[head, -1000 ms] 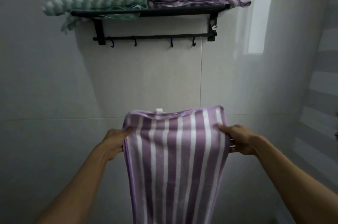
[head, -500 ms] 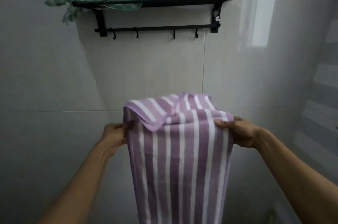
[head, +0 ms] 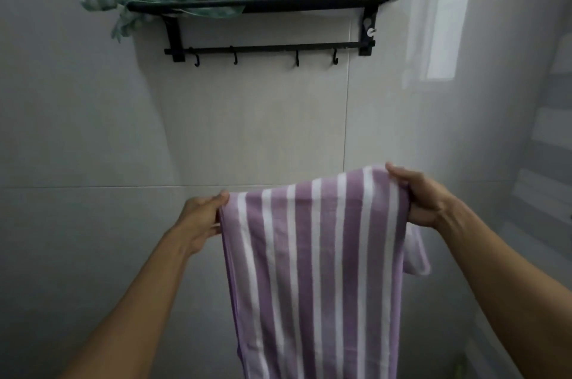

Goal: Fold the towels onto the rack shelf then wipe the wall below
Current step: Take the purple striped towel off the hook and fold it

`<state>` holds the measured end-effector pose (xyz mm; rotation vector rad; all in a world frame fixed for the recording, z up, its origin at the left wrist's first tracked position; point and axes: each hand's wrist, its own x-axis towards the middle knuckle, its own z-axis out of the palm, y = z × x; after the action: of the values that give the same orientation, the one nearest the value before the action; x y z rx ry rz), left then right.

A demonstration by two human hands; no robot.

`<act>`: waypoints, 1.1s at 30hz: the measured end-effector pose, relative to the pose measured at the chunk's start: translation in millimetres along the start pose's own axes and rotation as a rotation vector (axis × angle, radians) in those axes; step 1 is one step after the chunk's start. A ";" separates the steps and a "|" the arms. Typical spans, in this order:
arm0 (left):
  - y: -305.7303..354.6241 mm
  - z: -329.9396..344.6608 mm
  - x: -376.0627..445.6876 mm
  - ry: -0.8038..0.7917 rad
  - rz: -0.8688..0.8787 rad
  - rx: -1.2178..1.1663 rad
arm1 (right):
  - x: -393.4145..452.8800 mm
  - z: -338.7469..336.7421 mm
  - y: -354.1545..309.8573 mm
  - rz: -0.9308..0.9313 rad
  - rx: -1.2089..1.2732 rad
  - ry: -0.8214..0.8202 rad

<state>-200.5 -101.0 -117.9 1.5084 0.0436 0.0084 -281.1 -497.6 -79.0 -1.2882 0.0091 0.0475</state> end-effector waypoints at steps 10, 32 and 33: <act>15.0 -7.5 -11.9 -0.274 0.074 -0.007 | 2.8 14.2 12.2 -0.072 -0.059 0.036; -11.6 -12.0 -8.7 0.066 0.008 -0.032 | 5.7 -2.9 27.1 -0.011 -0.134 0.112; -1.7 -12.7 -4.6 0.050 0.003 -0.081 | 5.4 -1.1 24.1 -0.013 -0.053 0.103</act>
<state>-205.6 -88.6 -120.3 1.4275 0.0803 0.0492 -276.6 -491.8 -102.6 -1.3427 0.0886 -0.0299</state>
